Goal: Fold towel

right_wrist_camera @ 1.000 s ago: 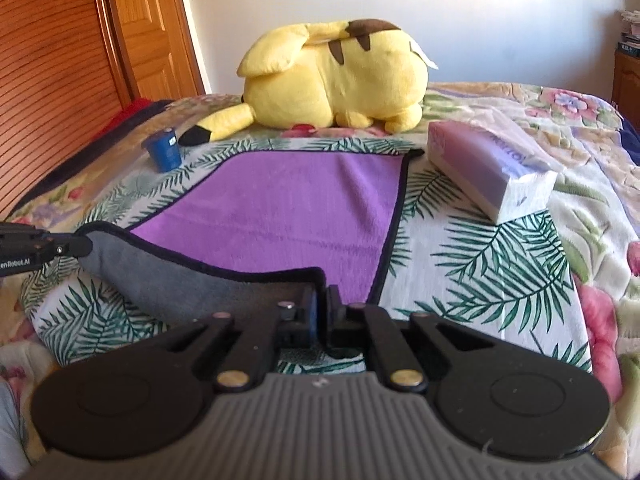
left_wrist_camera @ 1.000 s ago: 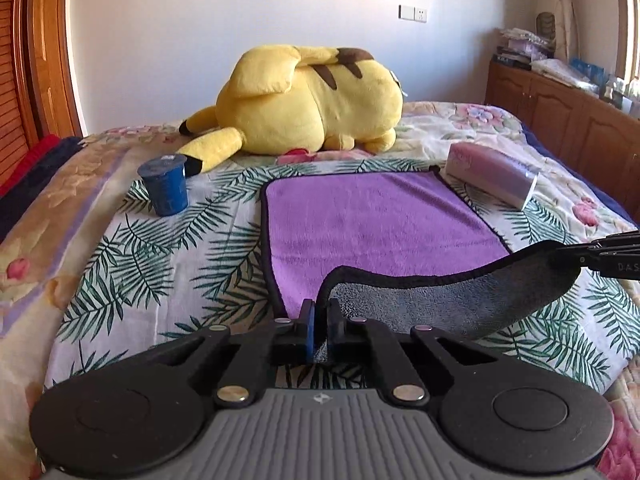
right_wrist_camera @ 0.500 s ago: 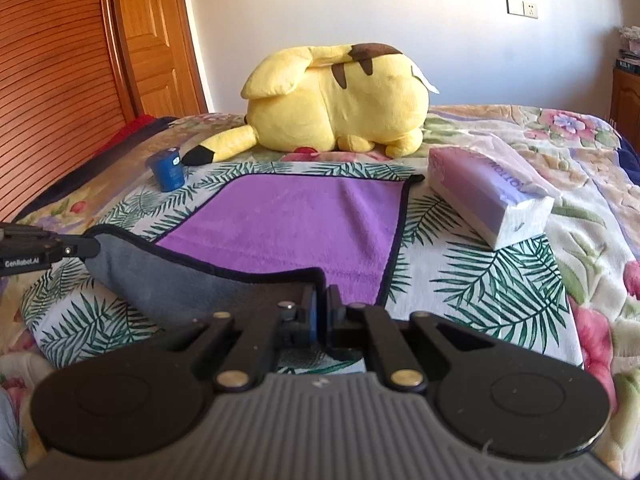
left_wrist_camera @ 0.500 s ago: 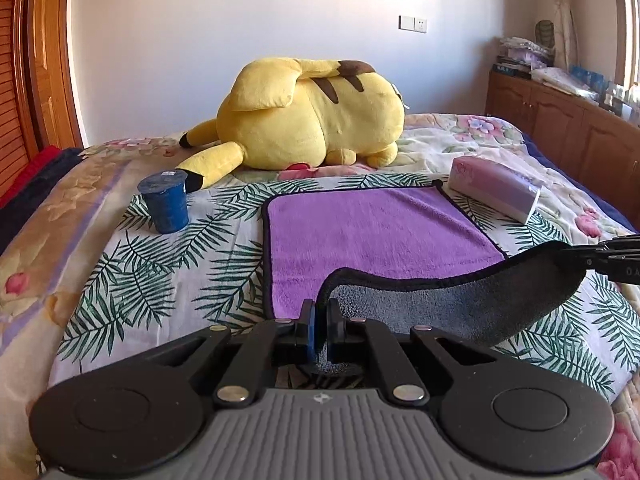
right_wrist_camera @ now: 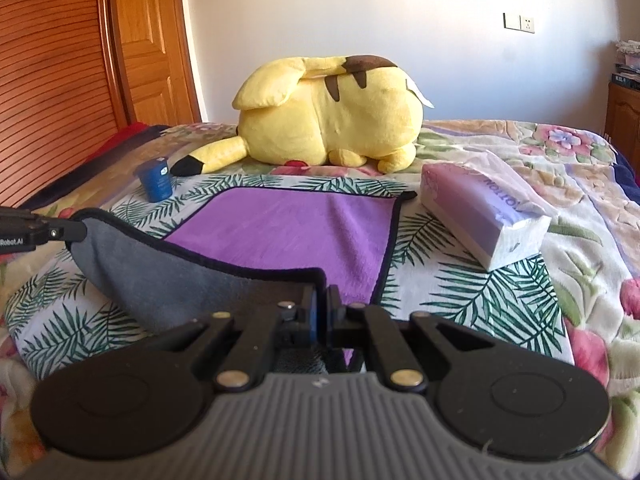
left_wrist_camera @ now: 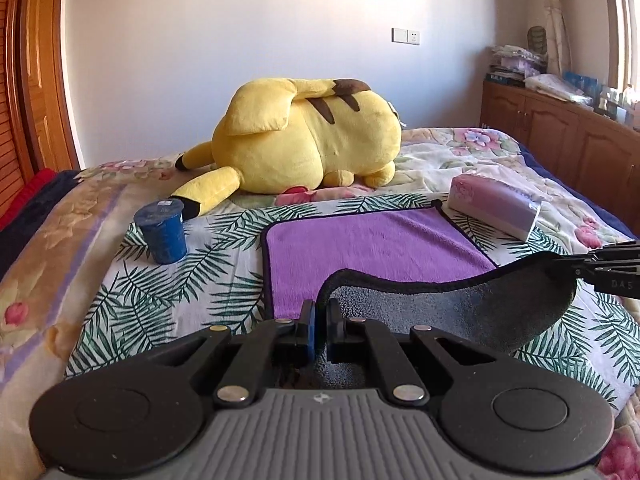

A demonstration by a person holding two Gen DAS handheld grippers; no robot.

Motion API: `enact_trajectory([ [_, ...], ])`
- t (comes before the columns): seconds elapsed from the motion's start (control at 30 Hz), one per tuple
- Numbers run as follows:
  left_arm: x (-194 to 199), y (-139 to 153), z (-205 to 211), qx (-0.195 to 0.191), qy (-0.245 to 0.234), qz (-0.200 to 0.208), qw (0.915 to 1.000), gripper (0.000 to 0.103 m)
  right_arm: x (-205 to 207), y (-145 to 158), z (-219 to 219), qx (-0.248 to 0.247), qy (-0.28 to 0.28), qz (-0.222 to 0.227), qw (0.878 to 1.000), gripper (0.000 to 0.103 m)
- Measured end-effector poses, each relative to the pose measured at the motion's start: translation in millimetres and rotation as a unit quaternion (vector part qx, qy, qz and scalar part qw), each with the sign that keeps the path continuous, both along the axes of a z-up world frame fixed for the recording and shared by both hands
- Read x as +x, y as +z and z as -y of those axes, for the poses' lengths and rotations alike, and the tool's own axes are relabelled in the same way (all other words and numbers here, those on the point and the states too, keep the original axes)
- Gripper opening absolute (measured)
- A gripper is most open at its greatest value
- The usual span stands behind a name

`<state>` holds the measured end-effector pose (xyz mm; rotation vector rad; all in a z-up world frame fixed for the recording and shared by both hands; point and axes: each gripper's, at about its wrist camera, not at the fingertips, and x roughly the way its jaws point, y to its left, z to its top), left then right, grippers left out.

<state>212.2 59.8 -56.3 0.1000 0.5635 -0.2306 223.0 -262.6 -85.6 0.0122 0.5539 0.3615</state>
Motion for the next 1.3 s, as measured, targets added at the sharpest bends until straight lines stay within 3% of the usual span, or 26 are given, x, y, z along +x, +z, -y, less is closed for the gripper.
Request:
enact_trajectory([
  [1.3, 68.7, 13.2, 3.0, 0.019, -0.019, 0.037, 0.999, 0.005, 56.8, 18.4, 0.8, -0.028, 0.01, 0.068, 0.997, 0.005],
])
